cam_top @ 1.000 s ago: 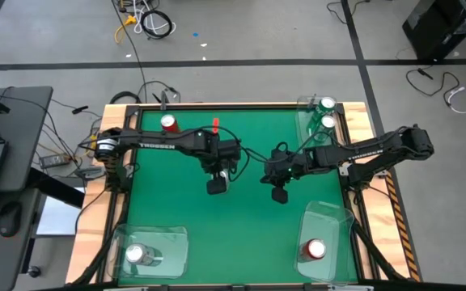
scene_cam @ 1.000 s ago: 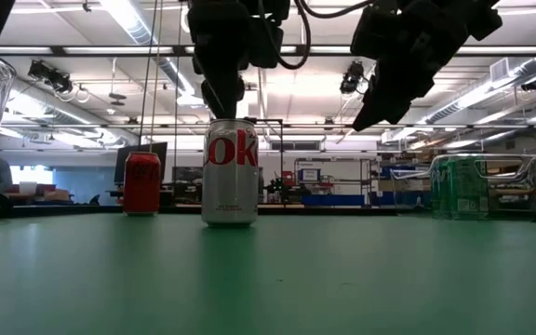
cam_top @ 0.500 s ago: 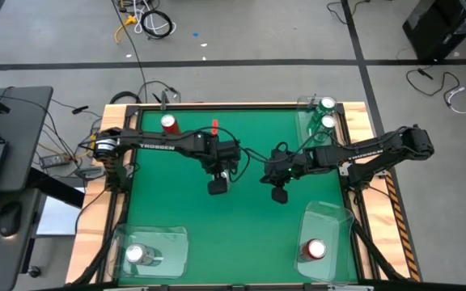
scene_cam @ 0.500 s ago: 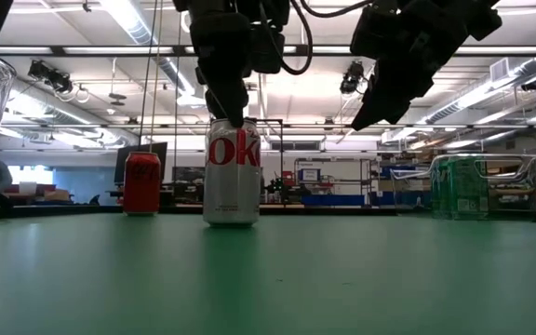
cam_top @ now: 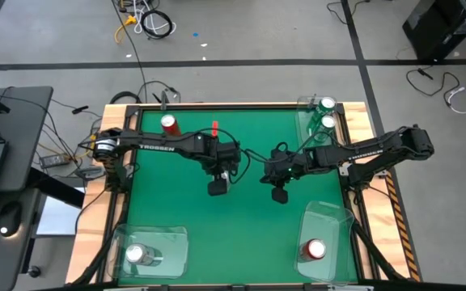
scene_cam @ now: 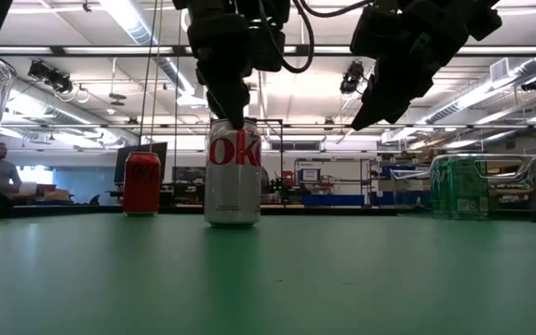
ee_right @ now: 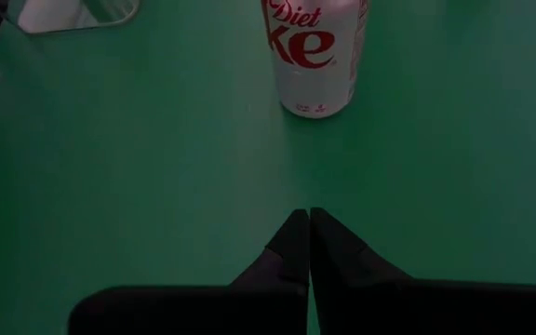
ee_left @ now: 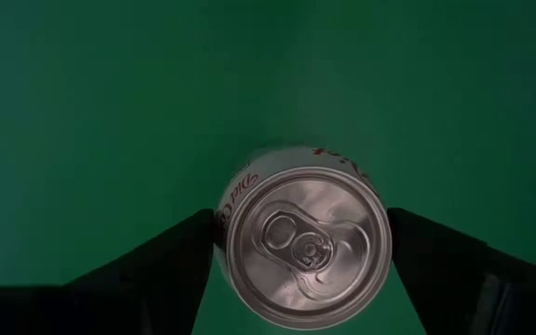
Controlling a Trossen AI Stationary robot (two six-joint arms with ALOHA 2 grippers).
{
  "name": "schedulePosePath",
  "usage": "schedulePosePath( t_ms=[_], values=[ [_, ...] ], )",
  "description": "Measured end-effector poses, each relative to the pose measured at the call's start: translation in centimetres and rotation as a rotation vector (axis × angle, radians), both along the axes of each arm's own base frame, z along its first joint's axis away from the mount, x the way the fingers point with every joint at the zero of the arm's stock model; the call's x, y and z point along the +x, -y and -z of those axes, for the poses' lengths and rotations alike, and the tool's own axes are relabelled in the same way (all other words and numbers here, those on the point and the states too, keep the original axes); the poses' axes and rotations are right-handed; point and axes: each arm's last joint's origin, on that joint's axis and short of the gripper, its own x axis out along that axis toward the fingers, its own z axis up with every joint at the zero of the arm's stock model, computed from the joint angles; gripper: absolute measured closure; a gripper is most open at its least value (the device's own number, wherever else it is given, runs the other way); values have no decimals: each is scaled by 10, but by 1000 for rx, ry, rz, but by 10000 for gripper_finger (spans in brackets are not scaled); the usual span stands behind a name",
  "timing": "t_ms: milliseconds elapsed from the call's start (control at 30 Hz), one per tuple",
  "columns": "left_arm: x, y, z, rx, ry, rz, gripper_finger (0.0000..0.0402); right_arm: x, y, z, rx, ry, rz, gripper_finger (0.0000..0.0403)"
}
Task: Sort soda cans
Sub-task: Put the red-silver soda can into the bottom left transparent bin
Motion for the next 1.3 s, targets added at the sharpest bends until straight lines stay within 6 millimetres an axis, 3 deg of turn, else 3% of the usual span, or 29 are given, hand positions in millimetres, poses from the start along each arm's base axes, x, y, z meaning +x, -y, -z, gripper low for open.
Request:
schedulePosePath(
  t_ms=[533, 867, 1300],
  values=[
    [1, 3, 1, -82, 3, -6, 84, 0, 0, 0, -5, 0, -5, 402],
    [4, 3, -3, -36, 20, -65, 84, 0, 0, 0, -5, 0, -5, 402],
    [3, 5, -3, -142, 4, -80, 68, 0, -1, 0, 8, 0, -19, 402]
  ],
)
